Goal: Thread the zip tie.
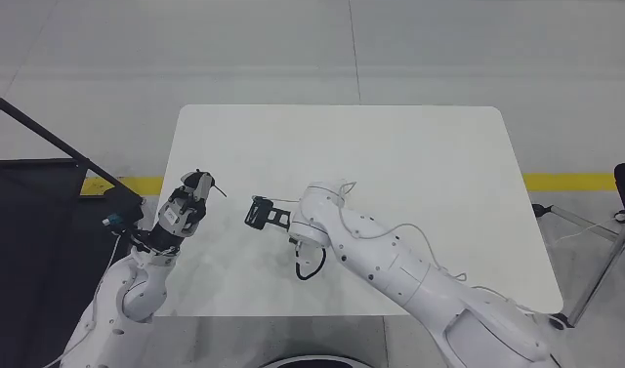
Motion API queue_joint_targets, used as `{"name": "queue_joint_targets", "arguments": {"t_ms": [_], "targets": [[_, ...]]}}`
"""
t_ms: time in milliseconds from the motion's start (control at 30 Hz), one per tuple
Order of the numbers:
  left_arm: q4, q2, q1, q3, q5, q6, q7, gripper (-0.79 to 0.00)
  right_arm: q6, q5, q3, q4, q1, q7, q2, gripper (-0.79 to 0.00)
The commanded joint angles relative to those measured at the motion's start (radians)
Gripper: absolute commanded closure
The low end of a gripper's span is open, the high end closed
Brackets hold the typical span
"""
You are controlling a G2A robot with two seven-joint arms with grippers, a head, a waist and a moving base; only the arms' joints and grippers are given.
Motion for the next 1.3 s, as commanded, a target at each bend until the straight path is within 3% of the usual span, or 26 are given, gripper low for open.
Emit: {"name": "queue_joint_targets", "arguments": {"t_ms": [0,333,567,733,967,1267], "targets": [[0.0,0.0,0.0,0.0,0.0,0.0,0.0,0.0,-0.003,-0.002,0.003,0.002,-0.001,-0.001,-0.002,0.0],[0.0,0.0,0.0,0.0,0.0,0.0,0.0,0.0,-0.008,-0.033,0.034,-0.036,-0.02,-0.025,0.002,0.0],[0.0,0.0,0.0,0.0,0.0,0.0,0.0,0.0,0.031,-0.124,0.116,-0.179,-0.103,-0.13,0.044,0.0],[0.0,0.0,0.0,0.0,0.0,0.0,0.0,0.0,0.073,-0.225,0.23,-0.389,-0.257,-0.234,0.101,0.0],[-0.02,-0.003,0.006,0.005,-0.014,0.027,-0.011,0.0,0.105,-0.319,0.432,-0.694,-0.575,-0.48,0.177,0.0],[-0.03,-0.012,0.002,0.056,0.036,0.049,0.014,0.0,0.138,-0.286,0.598,-0.842,-0.887,-0.902,0.218,0.0]]}}
